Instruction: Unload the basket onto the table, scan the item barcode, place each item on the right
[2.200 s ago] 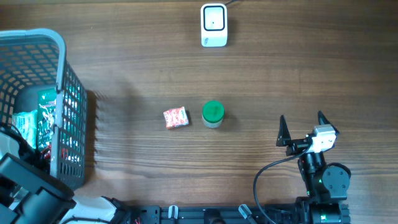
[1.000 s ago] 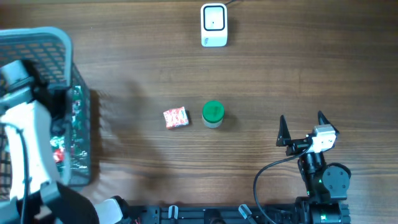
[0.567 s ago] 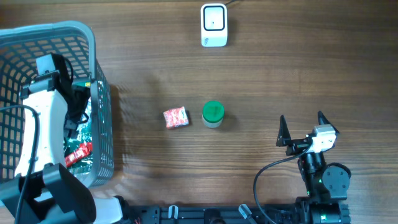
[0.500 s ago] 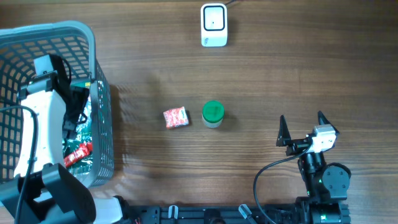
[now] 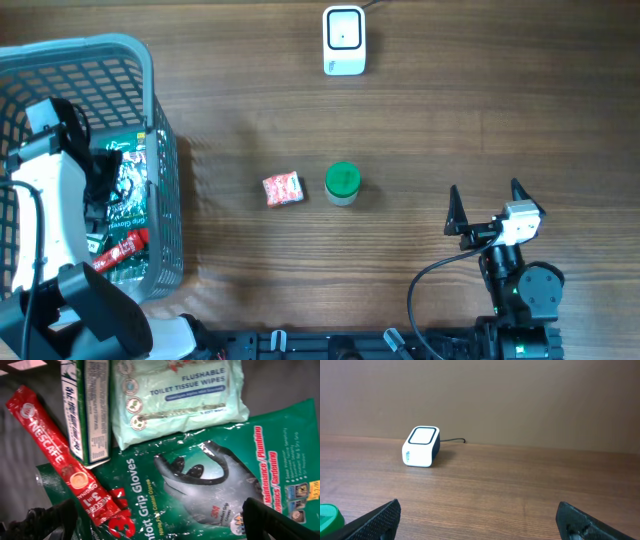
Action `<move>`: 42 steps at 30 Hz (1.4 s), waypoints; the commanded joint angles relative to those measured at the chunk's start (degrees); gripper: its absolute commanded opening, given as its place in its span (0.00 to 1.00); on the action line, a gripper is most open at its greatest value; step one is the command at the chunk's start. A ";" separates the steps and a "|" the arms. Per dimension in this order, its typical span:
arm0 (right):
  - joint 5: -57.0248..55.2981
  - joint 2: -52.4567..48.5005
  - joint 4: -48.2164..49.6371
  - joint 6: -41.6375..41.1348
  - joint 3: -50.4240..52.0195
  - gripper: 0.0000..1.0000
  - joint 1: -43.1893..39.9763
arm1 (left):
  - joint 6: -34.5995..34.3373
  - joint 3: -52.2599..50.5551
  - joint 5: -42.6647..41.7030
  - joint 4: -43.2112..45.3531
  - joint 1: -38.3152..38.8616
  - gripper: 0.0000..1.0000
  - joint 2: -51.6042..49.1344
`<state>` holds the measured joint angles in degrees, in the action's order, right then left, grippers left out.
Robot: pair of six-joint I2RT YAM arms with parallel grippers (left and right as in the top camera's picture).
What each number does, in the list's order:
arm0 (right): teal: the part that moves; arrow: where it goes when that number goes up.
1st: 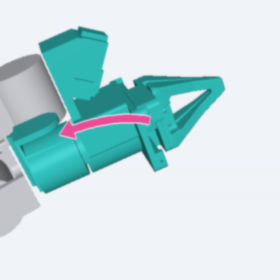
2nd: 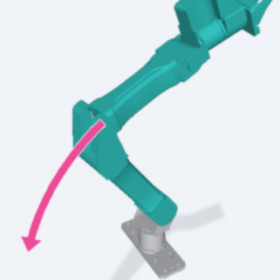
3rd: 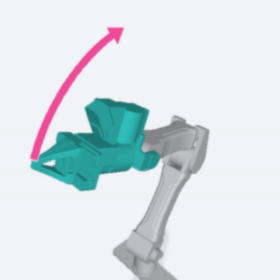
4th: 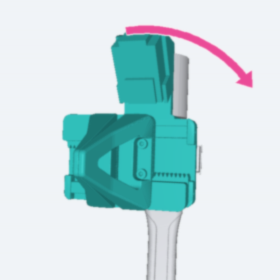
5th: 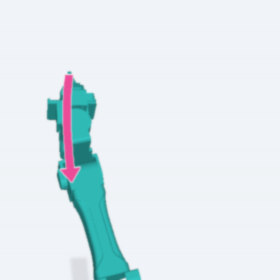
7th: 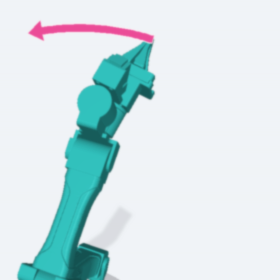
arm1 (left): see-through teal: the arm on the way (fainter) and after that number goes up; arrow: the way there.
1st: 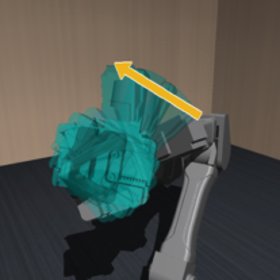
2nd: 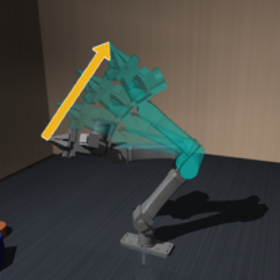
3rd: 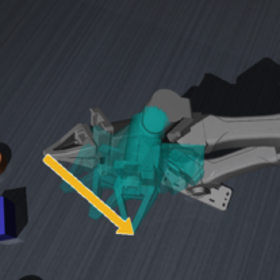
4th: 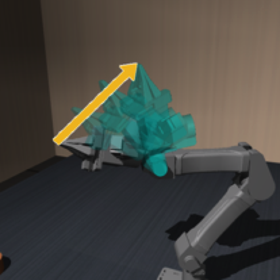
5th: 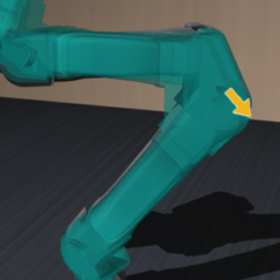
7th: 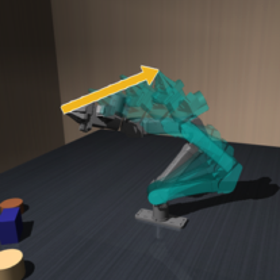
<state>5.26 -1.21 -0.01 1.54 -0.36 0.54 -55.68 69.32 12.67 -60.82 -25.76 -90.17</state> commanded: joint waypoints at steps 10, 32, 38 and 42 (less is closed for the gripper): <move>-0.57 0.20 0.17 -0.42 0.07 1.00 -0.02 | -0.70 -0.37 1.51 0.81 -7.41 1.00 0.17; -0.57 0.20 0.17 -0.44 0.07 1.00 -0.02 | -0.44 -0.37 -5.77 0.39 -8.13 1.00 0.15; -0.57 0.20 0.17 -0.46 0.07 1.00 -0.02 | -0.44 -0.37 -5.77 0.39 -8.13 1.00 0.15; -0.57 0.20 0.17 -0.44 0.07 1.00 -0.02 | -0.44 -0.37 -5.77 0.37 -8.13 1.00 0.15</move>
<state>5.26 -1.21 -0.01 1.54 -0.36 0.54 -55.79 69.32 7.40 -60.25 -33.71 -90.17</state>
